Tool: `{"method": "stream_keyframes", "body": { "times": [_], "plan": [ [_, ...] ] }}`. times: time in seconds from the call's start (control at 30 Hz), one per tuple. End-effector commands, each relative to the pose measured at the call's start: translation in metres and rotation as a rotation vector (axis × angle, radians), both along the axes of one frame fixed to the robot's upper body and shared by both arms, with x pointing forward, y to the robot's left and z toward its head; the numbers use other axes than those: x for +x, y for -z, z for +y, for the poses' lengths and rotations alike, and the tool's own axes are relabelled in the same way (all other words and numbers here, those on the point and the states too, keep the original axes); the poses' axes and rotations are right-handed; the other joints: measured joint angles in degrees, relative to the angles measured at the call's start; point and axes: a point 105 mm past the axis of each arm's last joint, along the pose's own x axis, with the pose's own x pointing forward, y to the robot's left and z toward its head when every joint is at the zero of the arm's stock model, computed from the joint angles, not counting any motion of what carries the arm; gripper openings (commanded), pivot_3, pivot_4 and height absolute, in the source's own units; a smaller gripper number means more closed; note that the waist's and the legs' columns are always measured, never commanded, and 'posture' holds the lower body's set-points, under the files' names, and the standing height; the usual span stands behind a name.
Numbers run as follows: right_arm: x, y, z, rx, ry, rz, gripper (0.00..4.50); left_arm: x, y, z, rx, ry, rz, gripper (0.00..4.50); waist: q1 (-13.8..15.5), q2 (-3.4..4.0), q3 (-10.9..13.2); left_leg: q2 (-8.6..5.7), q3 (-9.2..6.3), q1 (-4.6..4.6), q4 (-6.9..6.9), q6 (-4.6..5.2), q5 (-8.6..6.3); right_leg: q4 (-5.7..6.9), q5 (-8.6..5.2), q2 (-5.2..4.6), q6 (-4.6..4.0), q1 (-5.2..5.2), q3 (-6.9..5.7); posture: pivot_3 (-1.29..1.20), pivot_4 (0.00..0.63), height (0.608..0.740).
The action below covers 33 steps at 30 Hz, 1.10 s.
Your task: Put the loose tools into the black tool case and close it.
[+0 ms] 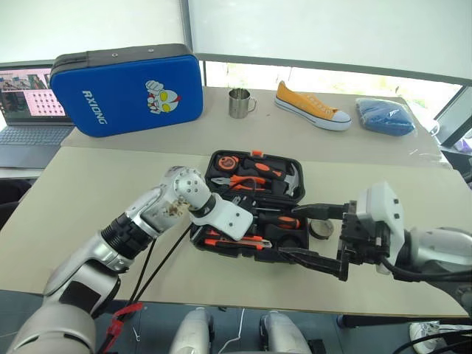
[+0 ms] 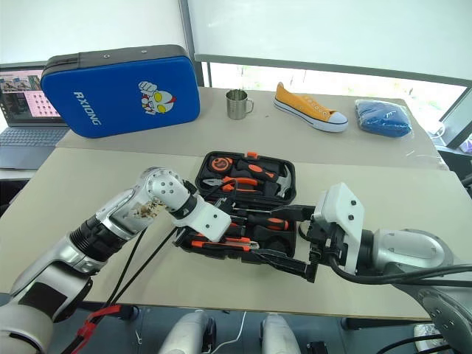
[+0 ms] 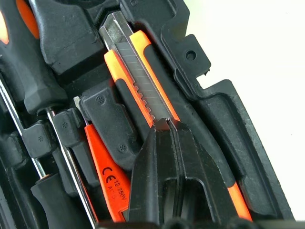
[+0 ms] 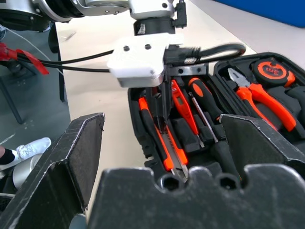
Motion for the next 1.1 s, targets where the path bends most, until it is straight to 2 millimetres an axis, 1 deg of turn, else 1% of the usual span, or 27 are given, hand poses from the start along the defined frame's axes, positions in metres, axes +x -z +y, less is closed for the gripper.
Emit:
{"method": "stream_keyframes", "body": {
  "times": [0.03, 0.07, 0.1, 0.17, 0.2, 0.23, 0.27, 0.3, 0.33, 0.47, 0.53, 0.6, 0.67, 0.7, 0.77, 0.83, 0.97, 1.03, 1.1],
  "plan": [
    [0.002, -0.008, -0.007, -0.013, 0.04, -0.053, 4.5, 0.008, -0.018, 0.001, -0.141, -0.145, 0.055, 0.02, -0.1, 0.0, 0.0, 0.0, -0.04, -0.01, 0.0, 0.0, 0.0, 0.02, 0.0, 0.01, 0.0, -0.02, 0.0, 0.0, 0.15, 0.739],
    [0.003, -0.007, -0.014, -0.018, 0.073, -0.051, 4.5, 0.011, -0.039, -0.001, -0.277, -0.198, 0.085, 0.02, -0.15, -0.01, 0.01, 0.0, -0.06, -0.07, 0.0, 0.0, 0.0, 0.06, 0.0, 0.02, 0.0, -0.09, 0.0, 0.0, 0.15, 0.739],
    [0.004, -0.006, -0.023, -0.027, 0.111, -0.045, 4.5, 0.013, -0.06, 0.004, -0.398, -0.253, 0.119, 0.02, -0.15, -0.03, 0.02, 0.0, -0.08, -0.15, 0.0, 0.0, 0.0, 0.07, 0.0, 0.02, 0.0, -0.15, 0.0, 0.0, 0.15, 0.739],
    [0.004, -0.002, -0.042, -0.045, 0.179, -0.019, 4.5, 0.013, -0.087, 0.019, -0.546, -0.311, 0.154, 0.02, -0.43, -0.09, 0.06, 0.06, -0.13, -0.27, 0.01, 0.01, 0.01, 0.07, 0.0, 0.03, 0.01, -0.27, -0.01, 0.0, 0.15, 0.739],
    [0.003, -0.001, -0.049, -0.05, 0.198, -0.008, 4.5, 0.012, -0.093, 0.024, -0.574, -0.328, 0.16, 0.02, -0.52, -0.09, 0.06, 0.1, -0.19, -0.47, 0.01, 0.01, 0.0, 0.08, -0.01, 0.03, 0.01, -0.43, -0.04, 0.0, 0.15, 0.739],
    [0.003, 0.0, -0.053, -0.052, 0.207, -0.001, 4.5, 0.011, -0.096, 0.026, -0.589, -0.338, 0.164, 0.02, -0.7, -0.06, 0.04, 0.12, -0.21, -0.49, 0.0, 0.02, -0.01, 0.08, 0.0, 0.04, 0.01, -0.45, -0.04, 0.0, 0.15, 0.739],
    [0.002, 0.001, -0.062, -0.061, 0.233, 0.009, 4.5, 0.009, -0.101, 0.033, -0.606, -0.364, 0.201, 0.02, -0.85, 0.0, 0.01, 0.09, -0.19, -0.46, -0.01, 0.04, -0.02, 0.08, -0.01, 0.02, 0.01, -0.45, -0.02, 0.0, 0.15, 0.739],
    [0.0, 0.006, -0.078, -0.093, 0.268, 0.033, 4.5, 0.006, -0.11, 0.045, -0.637, -0.399, 0.24, 0.52, -0.84, 0.02, -0.01, 0.07, -0.18, -0.45, -0.02, 0.05, -0.03, 0.07, -0.01, 0.02, 0.02, -0.44, 0.0, 0.0, 0.15, 0.739],
    [-0.003, 0.009, -0.09, -0.12, 0.291, 0.053, 4.5, 0.002, -0.117, 0.053, -0.667, -0.417, 0.265, 0.75, -0.82, 0.02, 0.0, 0.05, -0.19, -0.43, -0.04, 0.05, -0.03, 0.07, -0.02, 0.01, 0.03, -0.42, 0.0, 0.0, 0.15, 0.739],
    [-0.012, 0.013, -0.127, -0.21, 0.324, 0.104, 4.5, -0.009, -0.141, 0.072, -0.77, -0.442, 0.268, 2.22, -0.83, -0.02, 0.03, 0.05, -0.18, -0.4, -0.03, 0.05, -0.03, 0.04, -0.04, 0.01, 0.05, -0.37, -0.02, 0.0, 0.15, 0.739],
    [-0.012, 0.013, -0.141, -0.25, 0.328, 0.118, 4.5, -0.015, -0.145, 0.077, -0.782, -0.448, 0.25, 2.93, -0.86, -0.02, 0.03, 0.05, -0.15, -0.29, -0.03, 0.05, -0.03, 0.02, -0.05, 0.0, 0.06, -0.29, -0.01, 0.0, 0.15, 0.739],
    [-0.007, 0.013, -0.15, -0.297, 0.297, 0.119, 4.5, -0.024, -0.14, 0.082, -0.729, -0.432, 0.208, 3.45, -1.02, -0.02, 0.03, 0.05, -0.12, -0.1, -0.1, 0.04, -0.03, -0.04, -0.05, -0.01, 0.06, -0.14, 0.01, 0.0, 0.15, 0.739],
    [0.003, 0.016, -0.152, -0.365, 0.24, 0.106, 4.5, -0.032, -0.131, 0.083, -0.662, -0.412, 0.171, 4.19, -1.27, -0.01, 0.03, 0.04, -0.07, 0.02, -0.21, 0.03, -0.04, -0.09, -0.07, 0.01, 0.02, -0.08, 0.02, 0.0, 0.15, 0.739],
    [0.01, 0.021, -0.152, -0.423, 0.205, 0.086, 4.5, -0.033, -0.128, 0.083, -0.643, -0.404, 0.156, 4.48, -1.52, -0.02, 0.03, 0.04, -0.03, 0.06, -0.26, 0.03, -0.03, -0.08, -0.07, 0.01, 0.01, -0.09, 0.07, 0.0, 0.15, 0.739],
    [0.019, 0.029, -0.147, -0.48, 0.129, 0.067, 4.5, -0.036, -0.124, 0.081, -0.623, -0.387, 0.136, 4.48, -1.85, -0.07, 0.08, 0.04, 0.02, 0.12, -0.34, 0.02, -0.02, -0.08, -0.09, 0.03, -0.04, -0.1, 0.08, 0.0, 0.15, 0.739],
    [0.025, 0.032, -0.143, -0.488, 0.081, 0.062, 4.5, -0.037, -0.122, 0.08, -0.61, -0.375, 0.131, 4.48, -1.88, -0.07, 0.11, 0.04, 0.04, 0.09, -0.41, -0.01, -0.01, -0.1, -0.11, 0.04, -0.08, -0.14, 0.07, 0.0, 0.15, 0.739],
    [0.057, 0.046, -0.114, -0.504, -0.032, 0.026, 4.5, -0.04, -0.119, 0.076, -0.585, -0.344, 0.122, 4.48, -2.06, -0.06, 0.15, 0.01, 0.07, 0.08, -0.52, -0.02, 0.0, -0.13, -0.11, 0.03, -0.1, -0.21, 0.1, 0.0, 0.15, 0.739],
    [0.072, 0.051, -0.103, -0.502, -0.048, 0.025, 4.5, -0.038, -0.118, 0.074, -0.585, -0.34, 0.091, 4.48, -2.15, -0.06, 0.18, 0.03, 0.07, 0.08, -0.53, -0.02, 0.0, -0.11, -0.11, 0.05, -0.11, -0.23, 0.11, 0.0, 0.15, 0.739],
    [0.081, 0.057, -0.096, -0.515, -0.068, 0.028, 4.5, -0.034, -0.118, 0.072, -0.588, -0.35, 0.054, 4.48, -2.02, -0.02, 0.2, 0.02, 0.06, 0.05, -0.53, -0.02, 0.0, -0.09, -0.11, 0.05, -0.11, -0.27, 0.11, 0.0, 0.15, 0.739]
  ]
}}
